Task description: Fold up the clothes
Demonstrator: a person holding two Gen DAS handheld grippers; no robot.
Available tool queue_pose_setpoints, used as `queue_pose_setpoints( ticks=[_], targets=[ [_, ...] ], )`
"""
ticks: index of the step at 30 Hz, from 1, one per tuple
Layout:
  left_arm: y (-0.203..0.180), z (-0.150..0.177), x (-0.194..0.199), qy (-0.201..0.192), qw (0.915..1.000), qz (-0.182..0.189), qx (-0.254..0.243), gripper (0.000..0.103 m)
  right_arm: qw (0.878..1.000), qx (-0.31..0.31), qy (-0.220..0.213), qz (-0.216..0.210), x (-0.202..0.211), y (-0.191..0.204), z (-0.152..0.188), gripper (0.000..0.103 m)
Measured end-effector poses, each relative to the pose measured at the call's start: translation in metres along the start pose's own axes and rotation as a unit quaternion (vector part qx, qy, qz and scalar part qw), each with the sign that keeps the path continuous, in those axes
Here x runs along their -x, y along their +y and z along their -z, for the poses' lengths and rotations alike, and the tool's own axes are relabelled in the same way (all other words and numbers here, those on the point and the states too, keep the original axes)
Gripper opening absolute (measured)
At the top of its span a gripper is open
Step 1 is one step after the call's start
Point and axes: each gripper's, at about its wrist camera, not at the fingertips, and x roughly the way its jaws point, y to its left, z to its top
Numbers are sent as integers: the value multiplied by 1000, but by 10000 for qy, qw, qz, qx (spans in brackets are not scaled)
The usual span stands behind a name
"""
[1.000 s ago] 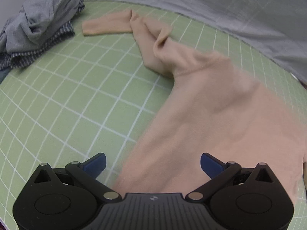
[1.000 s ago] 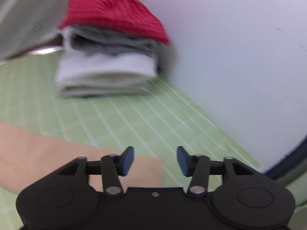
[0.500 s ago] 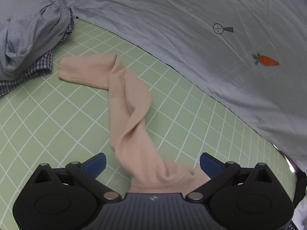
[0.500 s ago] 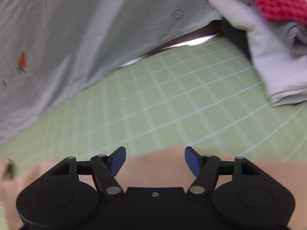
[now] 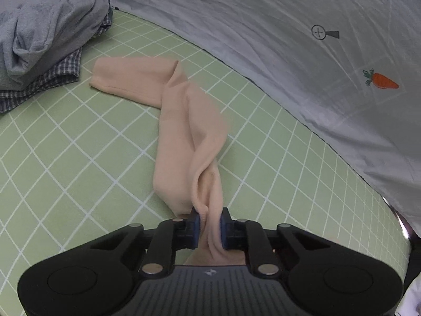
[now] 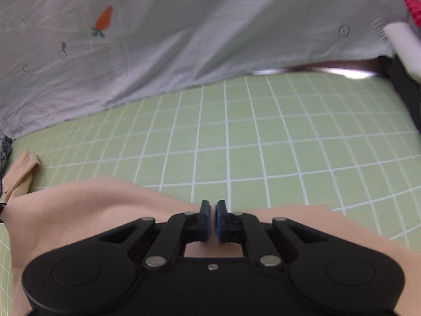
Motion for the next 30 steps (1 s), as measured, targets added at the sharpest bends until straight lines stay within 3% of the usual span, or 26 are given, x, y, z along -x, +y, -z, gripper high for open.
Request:
queue_pose_setpoints(
  ticks=[4,6,9,12,15,18,20,21,25,27,29,30],
  targets=[
    [17,24,44,-215,9996,137,-113,16,9988,63,-484,-46,63,-1,12,5],
    [29,45,59,-126,9998,78,-116,17,9986,83,-524,-90,93,-3,29,5],
    [49,81,64,209,9994,-176,-227,18,9997,144,-203,-51,116,-8,69,5],
    [68,110,59,587,9970,-356,-347,22,9990,78,437,91,116,-16,115,5],
    [77,115,68,606,9967,-307,-435,25,9970,-55,734,248,119,-20,144,6],
    [72,108,80,528,9960,-234,-675,28,9980,-59,529,344,132,-17,145,10],
    [66,103,89,412,9955,-140,-843,33,9989,-31,271,393,141,-14,140,23],
    [63,101,94,340,9952,-77,-912,37,9991,36,121,415,145,-12,135,23],
    [44,91,106,-1,9918,232,-1254,47,9986,453,-3,258,132,-2,119,38],
    [31,88,103,-123,9877,429,-1499,59,9976,662,-62,178,125,3,112,49],
    [19,86,87,42,9839,599,-1681,64,9961,870,-121,97,118,8,104,67],
    [13,86,78,131,9820,674,-1758,64,9951,974,-150,57,115,10,100,69]
  ],
)
